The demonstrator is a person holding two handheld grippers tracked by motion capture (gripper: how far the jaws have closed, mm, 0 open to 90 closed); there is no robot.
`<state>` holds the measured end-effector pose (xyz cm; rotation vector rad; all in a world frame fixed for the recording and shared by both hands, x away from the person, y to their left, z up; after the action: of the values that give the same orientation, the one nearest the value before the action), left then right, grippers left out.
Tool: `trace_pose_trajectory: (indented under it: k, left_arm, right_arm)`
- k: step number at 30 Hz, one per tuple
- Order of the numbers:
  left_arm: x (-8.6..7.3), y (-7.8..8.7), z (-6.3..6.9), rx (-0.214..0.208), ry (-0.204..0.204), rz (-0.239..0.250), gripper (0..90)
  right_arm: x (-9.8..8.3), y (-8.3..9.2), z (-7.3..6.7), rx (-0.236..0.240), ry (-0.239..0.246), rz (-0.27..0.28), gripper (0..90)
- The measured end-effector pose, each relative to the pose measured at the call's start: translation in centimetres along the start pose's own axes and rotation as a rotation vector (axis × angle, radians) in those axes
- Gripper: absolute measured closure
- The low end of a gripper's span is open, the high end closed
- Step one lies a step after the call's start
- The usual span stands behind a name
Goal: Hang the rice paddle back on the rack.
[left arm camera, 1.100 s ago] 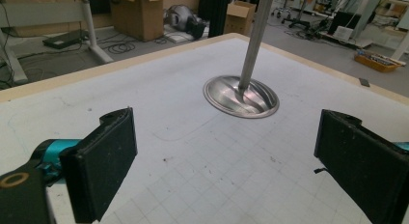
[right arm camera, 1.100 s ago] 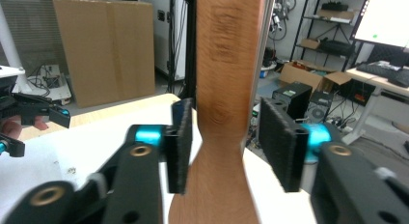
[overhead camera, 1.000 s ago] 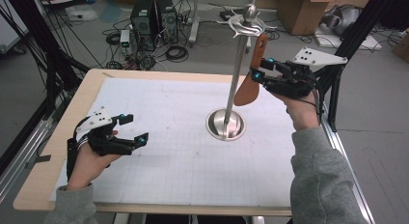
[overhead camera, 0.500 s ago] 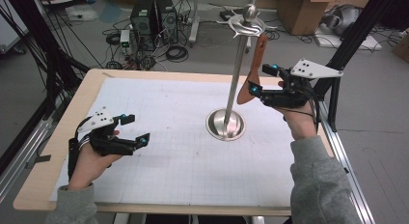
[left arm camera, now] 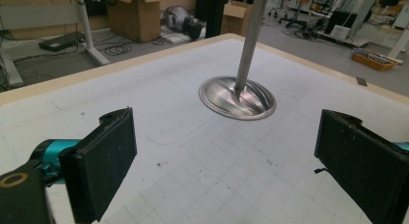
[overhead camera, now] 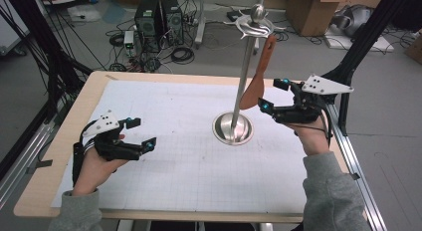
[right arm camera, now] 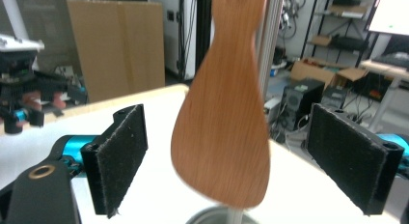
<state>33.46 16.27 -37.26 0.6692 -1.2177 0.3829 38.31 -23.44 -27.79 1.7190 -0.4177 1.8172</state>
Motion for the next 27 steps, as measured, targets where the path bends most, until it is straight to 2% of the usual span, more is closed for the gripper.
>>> trace_pose_trajectory:
  k: [7, 8, 12, 21, 27]
  left_arm:
    - [-0.2, -0.3, 0.2, -0.001, -0.002, -0.003, 8.0]
    - [-0.3, -0.5, 0.2, -0.001, -0.004, -0.008, 8.0]
    - [-0.5, -0.7, 0.1, -0.001, -0.001, -0.012, 8.0]
    - [-0.6, -0.7, -0.1, 0.009, 0.000, 0.000, 8.0]
    - [-0.7, -0.6, -0.4, 0.016, 0.002, 0.007, 8.0]
  right_arm:
    - [-2.3, 0.1, 0.1, -0.001, -0.023, -0.008, 13.7]
    - [-3.2, 0.2, 0.2, -0.006, -0.028, -0.020, 13.7]
    - [-4.1, 0.3, 0.4, -0.013, -0.030, -0.038, 13.7]
    - [-5.4, 1.1, 0.2, -0.022, -0.028, -0.046, 13.7]
    - [-6.2, 1.7, 0.0, -0.026, -0.033, -0.029, 13.7]
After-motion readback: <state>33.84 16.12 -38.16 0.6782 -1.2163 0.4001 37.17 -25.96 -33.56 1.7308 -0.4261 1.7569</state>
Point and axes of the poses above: each handheld gripper's, and its own axes: y roughly backward along the jaws, x roughly out of its top, z roughly to its right, the point moved 6 cm from there along -y, roughly forward along the jaws, and after that the axes turned 5 degrees about y, right-handed, at the moved point
